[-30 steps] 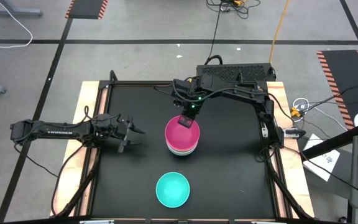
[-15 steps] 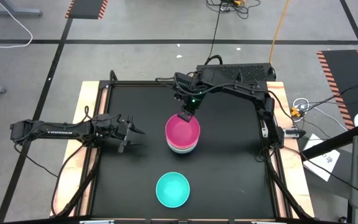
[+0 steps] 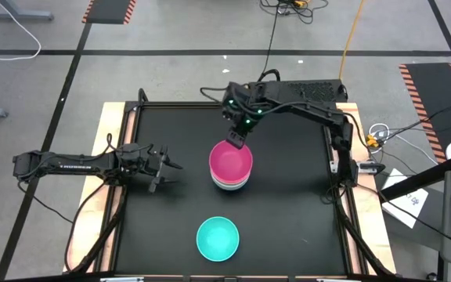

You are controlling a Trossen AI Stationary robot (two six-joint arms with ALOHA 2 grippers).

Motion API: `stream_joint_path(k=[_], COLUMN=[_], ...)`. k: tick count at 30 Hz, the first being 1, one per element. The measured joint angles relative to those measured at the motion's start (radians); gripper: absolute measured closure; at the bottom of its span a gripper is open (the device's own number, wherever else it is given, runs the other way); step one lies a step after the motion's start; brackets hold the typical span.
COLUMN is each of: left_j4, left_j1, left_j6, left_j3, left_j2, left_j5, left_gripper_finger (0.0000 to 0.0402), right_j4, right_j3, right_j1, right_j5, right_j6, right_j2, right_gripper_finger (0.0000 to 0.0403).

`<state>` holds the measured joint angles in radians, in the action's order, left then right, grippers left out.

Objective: Nest bowls inside each other
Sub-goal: Stack the light blue bowl on the pink bowl

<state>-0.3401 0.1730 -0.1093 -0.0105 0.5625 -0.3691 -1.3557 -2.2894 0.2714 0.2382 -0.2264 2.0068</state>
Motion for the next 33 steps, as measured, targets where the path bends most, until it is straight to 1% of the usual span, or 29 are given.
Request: stream_joint_path(k=[3, 5, 7, 11, 12, 14, 16, 18, 20, 22, 24, 26, 28, 29, 31, 32, 33], left_j4=[0.0, 0.002, 0.002, 0.008, 0.007, 0.0, -0.02, -0.053, -0.093, -0.121, -0.141, -0.148, -0.149, -0.152, -0.161, -0.166, -0.171], left_j1=[0.0, 0.0, 0.0, 0.0, 0.0, 0.0, 0.0, 0.0, 0.0, 0.0, 0.0, 0.0, 0.0, 0.0, 0.0, 0.0, 0.0], left_j6=[0.006, 0.006, 0.009, 0.001, -0.008, -0.023, -0.043, -0.058, -0.058, -0.058, -0.053, -0.041, -0.037, -0.036, -0.029, -0.026, -0.019], left_j3=[0.0, 0.0, 0.0, 0.0, 0.0, 0.0, 0.0, 0.0, 0.0, 0.0, 0.0, 0.0, 0.0, 0.0, 0.0, 0.0, 0.0], left_j2=[0.0, 0.0, 0.0, 0.0, 0.0, 0.0, 0.0, 0.0, 0.0, 0.0, 0.0, 0.0, 0.0, 0.0, 0.0, 0.0, 0.0], left_j5=[0.0, 0.0, 0.0, 0.001, 0.001, -0.002, -0.031, -0.065, -0.086, -0.103, -0.121, -0.129, -0.129, -0.129, -0.129, -0.129, -0.129], left_gripper_finger=[0.0165, 0.0165, 0.0165, 0.0165, 0.0165, 0.0165, 0.0165, 0.0165, 0.0165, 0.0165, 0.0165, 0.0165, 0.0165, 0.0165, 0.0165, 0.0165, 0.0165], right_j4=[0.037, 0.066, 0.06, 0.008, 0.009, 0.067, 0.191, 0.315, 0.408, 0.482, 0.605, 0.777, 0.964, 1.046, 1.154, 1.175, 1.168], right_j3=[0.0, 0.0, 0.0, 0.012, 0.03, 0.103, 0.22, 0.369, 0.532, 0.696, 0.862, 1.037, 1.194, 1.265, 1.385, 1.426, 1.459], right_j1=[0.0, -0.007, -0.033, -0.158, -0.198, -0.281, -0.358, -0.407, -0.423, -0.401, -0.377, -0.363, -0.346, -0.324, -0.252, -0.211, -0.17], right_j5=[-0.008, -0.056, -0.128, -0.284, -0.335, -0.432, -0.496, -0.514, -0.515, -0.513, -0.474, -0.407, -0.366, -0.364, -0.365, -0.355, -0.322], right_j6=[0.003, 0.004, 0.018, 0.034, 0.031, 0.024, 0.036, 0.06, 0.055, 0.031, 0.013, 0.027, 0.091, 0.112, 0.115, 0.107, 0.105], right_j2=[-0.049, -0.089, -0.135, -0.229, -0.258, -0.326, -0.404, -0.478, -0.554, -0.629, -0.706, -0.789, -0.873, -0.915, -0.993, -1.024, -1.052], right_gripper_finger=[0.0295, 0.0295, 0.0295, 0.0295, 0.0295, 0.0295, 0.0295, 0.0295, 0.0295, 0.0295, 0.0295, 0.0295, 0.0295, 0.0295, 0.0295, 0.0295, 0.0296])
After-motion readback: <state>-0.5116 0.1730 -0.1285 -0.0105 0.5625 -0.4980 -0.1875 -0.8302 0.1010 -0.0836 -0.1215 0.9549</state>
